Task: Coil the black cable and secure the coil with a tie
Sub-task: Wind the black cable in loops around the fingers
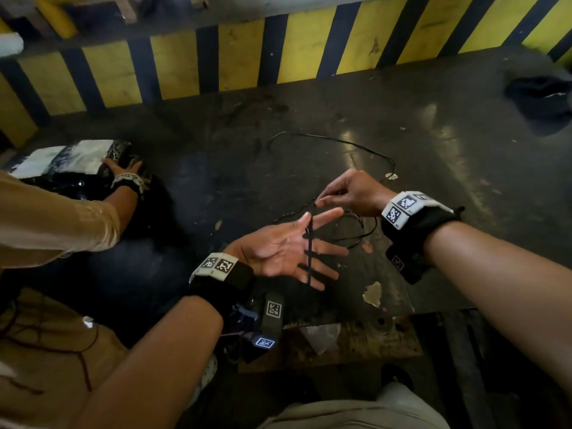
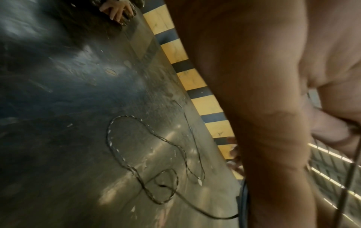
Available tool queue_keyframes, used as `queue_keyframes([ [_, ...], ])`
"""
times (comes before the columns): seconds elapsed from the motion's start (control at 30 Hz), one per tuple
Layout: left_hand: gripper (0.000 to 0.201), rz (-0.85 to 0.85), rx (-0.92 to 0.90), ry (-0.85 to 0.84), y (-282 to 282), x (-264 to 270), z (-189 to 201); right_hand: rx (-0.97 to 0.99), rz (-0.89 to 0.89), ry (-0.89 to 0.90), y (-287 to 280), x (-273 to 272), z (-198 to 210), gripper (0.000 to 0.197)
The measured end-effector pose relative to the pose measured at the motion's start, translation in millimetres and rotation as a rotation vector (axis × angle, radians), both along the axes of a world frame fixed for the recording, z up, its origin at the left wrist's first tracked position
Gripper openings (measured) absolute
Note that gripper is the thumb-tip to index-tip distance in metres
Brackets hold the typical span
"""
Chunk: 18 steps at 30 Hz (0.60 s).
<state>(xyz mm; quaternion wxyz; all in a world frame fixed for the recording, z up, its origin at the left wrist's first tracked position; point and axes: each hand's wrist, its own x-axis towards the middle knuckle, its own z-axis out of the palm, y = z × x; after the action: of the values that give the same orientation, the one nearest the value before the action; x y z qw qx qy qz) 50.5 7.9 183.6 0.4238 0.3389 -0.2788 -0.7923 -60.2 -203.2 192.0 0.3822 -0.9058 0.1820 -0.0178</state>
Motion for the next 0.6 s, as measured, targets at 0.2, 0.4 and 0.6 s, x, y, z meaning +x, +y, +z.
queue_keyframes([
  [0.2, 0.052, 0.060, -0.143, -0.004, -23.1, 7.9, 30.3, 0.449, -0.116, 0.055, 33.4, -32.6, -50.9, 0.009],
  [0.4, 0.058, 0.122, -0.128, -0.124, -58.1, 23.6, 34.3, 0.399, 0.064, 0.066, 54.6, -33.8, -77.0, 0.019],
  [0.6, 0.055, 0.295, -0.066, -0.168, -90.9, 39.9, 21.5, 0.123, 0.188, 0.062, 23.8, -35.2, -67.0, 0.017],
])
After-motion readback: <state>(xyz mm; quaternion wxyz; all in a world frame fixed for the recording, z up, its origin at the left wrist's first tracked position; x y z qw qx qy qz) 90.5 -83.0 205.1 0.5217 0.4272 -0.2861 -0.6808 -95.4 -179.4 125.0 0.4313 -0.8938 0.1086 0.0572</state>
